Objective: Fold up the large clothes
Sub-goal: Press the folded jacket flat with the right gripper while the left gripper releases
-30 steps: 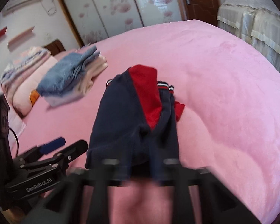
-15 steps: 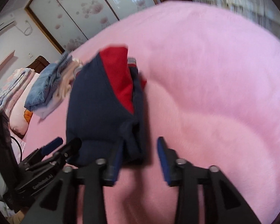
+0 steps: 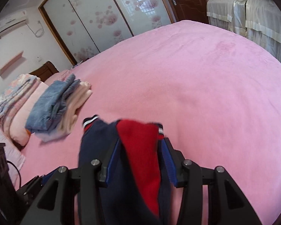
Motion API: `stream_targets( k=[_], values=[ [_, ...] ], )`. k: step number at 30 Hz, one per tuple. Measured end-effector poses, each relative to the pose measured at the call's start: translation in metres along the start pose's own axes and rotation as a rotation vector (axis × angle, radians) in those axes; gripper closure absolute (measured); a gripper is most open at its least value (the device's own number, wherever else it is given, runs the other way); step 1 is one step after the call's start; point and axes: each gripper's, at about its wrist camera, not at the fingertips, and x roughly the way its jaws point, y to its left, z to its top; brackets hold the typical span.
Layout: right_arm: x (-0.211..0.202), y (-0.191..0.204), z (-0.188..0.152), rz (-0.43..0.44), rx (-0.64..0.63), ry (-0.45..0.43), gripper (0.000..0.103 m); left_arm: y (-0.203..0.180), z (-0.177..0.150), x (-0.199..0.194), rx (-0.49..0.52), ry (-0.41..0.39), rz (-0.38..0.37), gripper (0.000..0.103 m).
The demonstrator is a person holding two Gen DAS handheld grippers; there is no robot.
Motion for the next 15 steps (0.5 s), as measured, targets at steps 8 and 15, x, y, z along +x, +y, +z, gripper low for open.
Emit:
stream_targets(
  k=[8,15],
  values=[
    [0.048,-0.053,-0.011,0.010,0.225,0.130,0.080,0.001,0.002,0.032,-0.005,0.051,-0.029,0.026],
    [0.001,-0.055,-0.019,-0.003,0.258,0.063,0.070,0.006,0.004,0.009,-0.023,0.069,-0.038,0.026]
  ],
)
